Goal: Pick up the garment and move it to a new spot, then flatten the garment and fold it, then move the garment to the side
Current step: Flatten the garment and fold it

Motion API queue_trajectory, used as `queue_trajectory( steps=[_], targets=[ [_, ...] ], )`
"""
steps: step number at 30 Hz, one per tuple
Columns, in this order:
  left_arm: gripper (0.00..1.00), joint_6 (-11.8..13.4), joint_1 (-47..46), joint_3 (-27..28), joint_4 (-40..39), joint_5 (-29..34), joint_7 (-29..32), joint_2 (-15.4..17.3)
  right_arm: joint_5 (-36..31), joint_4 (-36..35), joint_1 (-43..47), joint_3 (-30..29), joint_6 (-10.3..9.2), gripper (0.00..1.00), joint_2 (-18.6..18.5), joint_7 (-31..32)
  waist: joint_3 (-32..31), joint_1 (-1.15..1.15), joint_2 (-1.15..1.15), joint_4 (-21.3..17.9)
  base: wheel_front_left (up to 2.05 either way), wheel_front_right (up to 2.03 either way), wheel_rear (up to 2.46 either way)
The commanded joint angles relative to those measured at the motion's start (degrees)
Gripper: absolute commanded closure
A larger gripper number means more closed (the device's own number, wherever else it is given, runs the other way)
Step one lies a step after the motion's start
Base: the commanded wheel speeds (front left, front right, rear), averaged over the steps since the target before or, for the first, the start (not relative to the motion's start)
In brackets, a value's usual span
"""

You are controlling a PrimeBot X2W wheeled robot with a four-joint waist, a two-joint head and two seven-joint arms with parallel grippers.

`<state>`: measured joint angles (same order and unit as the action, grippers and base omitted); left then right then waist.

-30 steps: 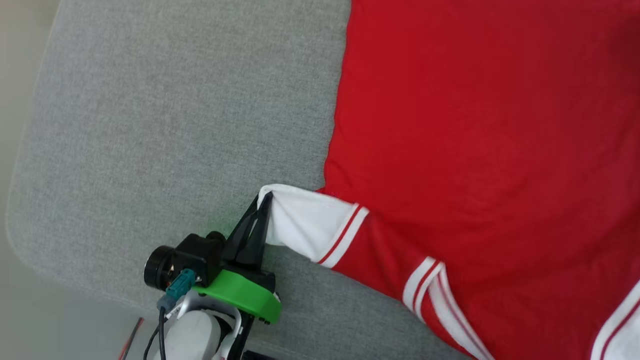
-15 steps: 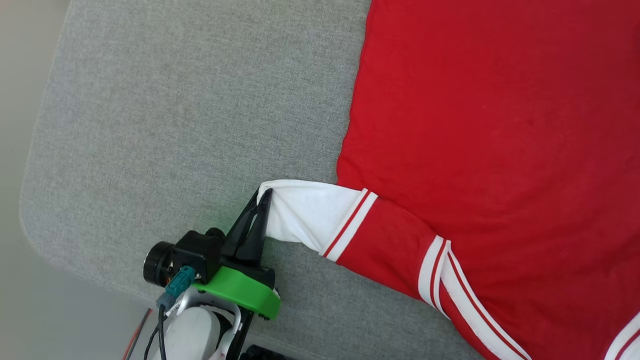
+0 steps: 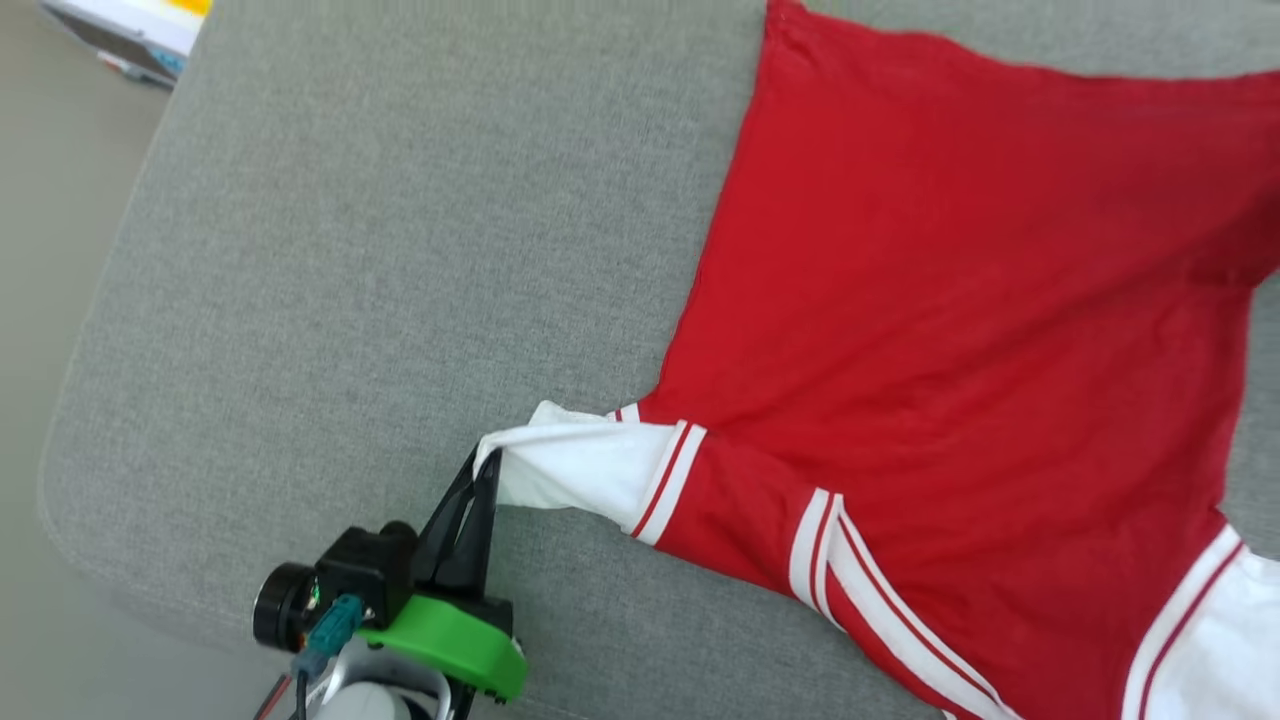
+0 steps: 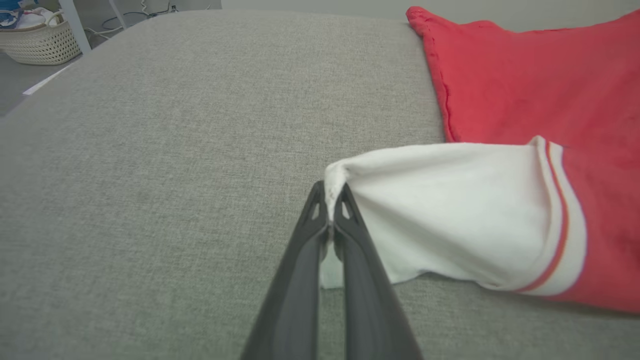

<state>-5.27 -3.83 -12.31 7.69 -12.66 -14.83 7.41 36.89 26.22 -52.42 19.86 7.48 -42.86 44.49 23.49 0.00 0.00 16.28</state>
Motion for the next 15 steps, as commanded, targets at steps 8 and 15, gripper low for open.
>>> queue_trajectory(
  steps=[8, 15],
  targets=[
    [1.0, 1.64, 6.21, 1.91, -0.33, -0.2, -0.17, 1.6, 7.59, -8.75, 19.65, -1.3, 0.01, 1.0, -6.83, -7.53, -11.95, 0.0, 0.0, -7.22, 0.0, 0.0, 0.0],
    [1.0, 2.34, 9.69, 2.92, 0.3, -1.11, -0.16, 2.63, 10.22, -12.93, 39.33, -9.38, 0.01, 1.0, -6.45, -10.84, -15.03, 0.0, 0.0, -10.15, 0.0, 0.0, 0.0]
  ],
)
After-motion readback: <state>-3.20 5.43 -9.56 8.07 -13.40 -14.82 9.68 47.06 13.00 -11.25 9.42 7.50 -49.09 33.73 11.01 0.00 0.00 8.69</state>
